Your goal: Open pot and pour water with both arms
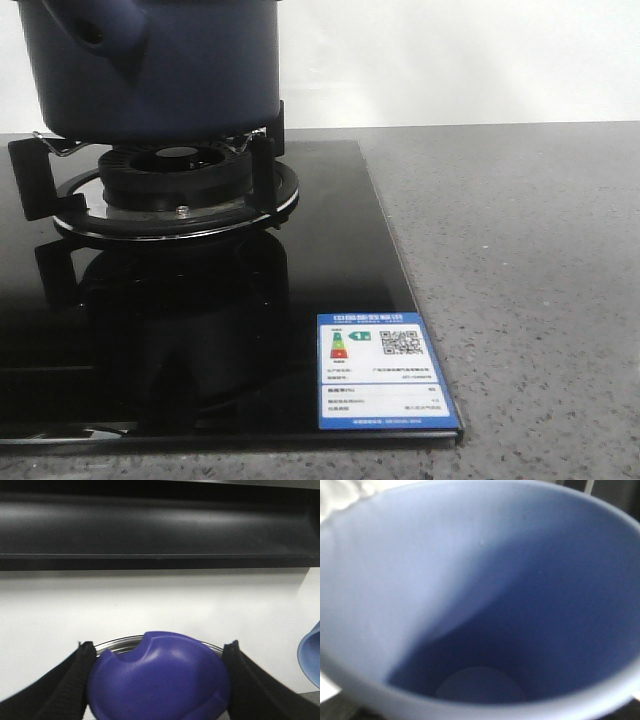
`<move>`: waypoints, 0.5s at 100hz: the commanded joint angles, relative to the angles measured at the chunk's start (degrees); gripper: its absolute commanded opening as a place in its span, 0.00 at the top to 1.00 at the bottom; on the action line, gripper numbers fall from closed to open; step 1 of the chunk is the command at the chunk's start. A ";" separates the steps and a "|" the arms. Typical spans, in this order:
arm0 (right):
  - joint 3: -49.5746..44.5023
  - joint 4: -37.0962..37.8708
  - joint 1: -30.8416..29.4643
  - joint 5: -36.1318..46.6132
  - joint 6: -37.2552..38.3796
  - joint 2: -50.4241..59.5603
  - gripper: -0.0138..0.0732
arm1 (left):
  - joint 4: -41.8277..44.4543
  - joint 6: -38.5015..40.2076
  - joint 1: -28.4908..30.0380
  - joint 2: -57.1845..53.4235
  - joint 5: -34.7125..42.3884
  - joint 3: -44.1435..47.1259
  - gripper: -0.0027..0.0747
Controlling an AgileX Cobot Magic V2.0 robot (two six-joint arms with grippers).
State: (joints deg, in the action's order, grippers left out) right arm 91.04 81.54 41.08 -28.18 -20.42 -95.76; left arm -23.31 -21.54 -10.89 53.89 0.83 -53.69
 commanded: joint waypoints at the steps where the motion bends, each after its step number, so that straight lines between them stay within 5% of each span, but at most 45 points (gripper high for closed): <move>1: 2.19 4.59 0.21 0.85 -0.23 2.77 0.50 | 0.17 0.02 0.18 -1.06 5.76 -2.12 0.43; 50: 2.19 5.12 0.21 3.31 -0.12 2.77 0.50 | 0.17 0.02 0.18 -1.06 5.76 -2.12 0.43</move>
State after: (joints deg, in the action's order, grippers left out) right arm 91.04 83.90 41.08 -25.31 -20.42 -95.76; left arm -23.31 -21.54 -10.89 53.89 0.83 -53.69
